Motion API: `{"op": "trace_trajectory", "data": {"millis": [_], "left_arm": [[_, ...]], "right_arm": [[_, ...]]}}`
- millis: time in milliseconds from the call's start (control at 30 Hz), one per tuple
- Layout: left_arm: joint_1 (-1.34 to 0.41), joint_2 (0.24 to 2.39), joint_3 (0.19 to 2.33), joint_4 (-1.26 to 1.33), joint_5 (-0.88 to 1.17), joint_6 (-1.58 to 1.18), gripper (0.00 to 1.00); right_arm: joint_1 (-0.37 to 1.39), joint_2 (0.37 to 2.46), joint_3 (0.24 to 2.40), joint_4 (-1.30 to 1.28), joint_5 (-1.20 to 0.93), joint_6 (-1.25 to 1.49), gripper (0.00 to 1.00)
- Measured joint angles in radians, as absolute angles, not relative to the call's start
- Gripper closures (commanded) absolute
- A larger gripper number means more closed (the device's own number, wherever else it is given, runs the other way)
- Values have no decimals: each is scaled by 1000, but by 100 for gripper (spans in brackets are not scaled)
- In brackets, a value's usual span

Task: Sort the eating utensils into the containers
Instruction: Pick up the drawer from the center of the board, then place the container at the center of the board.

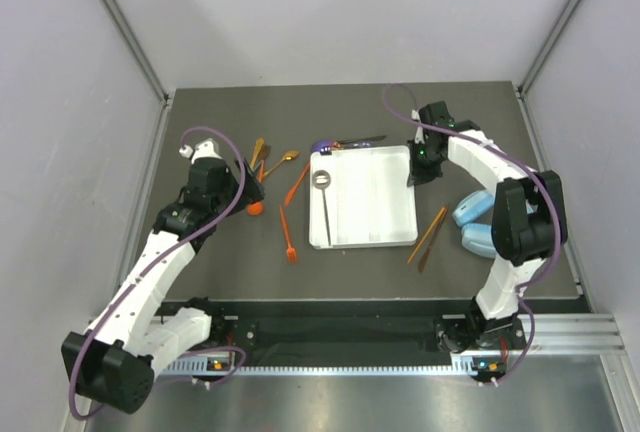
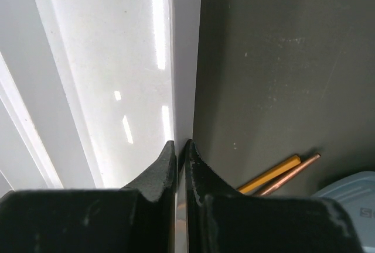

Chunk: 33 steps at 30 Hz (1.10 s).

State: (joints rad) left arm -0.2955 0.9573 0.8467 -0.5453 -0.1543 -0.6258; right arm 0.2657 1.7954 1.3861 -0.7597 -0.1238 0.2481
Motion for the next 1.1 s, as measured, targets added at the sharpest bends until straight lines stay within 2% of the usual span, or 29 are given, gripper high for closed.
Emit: {"op": "trace_trajectory", "data": {"millis": [200, 367, 733, 767, 867, 933, 1100], "left_arm": [[-295, 955, 831, -545, -154, -626, 5], [-295, 947, 823, -546, -156, -626, 5], [-295, 943, 823, -552, -193, -616, 5], [-295, 943, 823, -552, -196, -614, 5], [-295, 943, 823, -553, -199, -607, 5], [-295, 943, 823, -553, -199, -606, 5], [-295, 943, 823, -552, -199, -603, 4]], "right_arm": [[314, 1806, 1335, -680, -122, 276, 100], [364, 1893, 1335, -617, -141, 310, 100], [371, 1948, 1347, -578, -153, 432, 99], [371, 1955, 1357, -585, -155, 435, 85], [371, 1988, 1406, -613, -171, 443, 63], [372, 2008, 1416, -589, -180, 448, 56], [378, 2000, 1419, -590, -166, 435, 55]]}}
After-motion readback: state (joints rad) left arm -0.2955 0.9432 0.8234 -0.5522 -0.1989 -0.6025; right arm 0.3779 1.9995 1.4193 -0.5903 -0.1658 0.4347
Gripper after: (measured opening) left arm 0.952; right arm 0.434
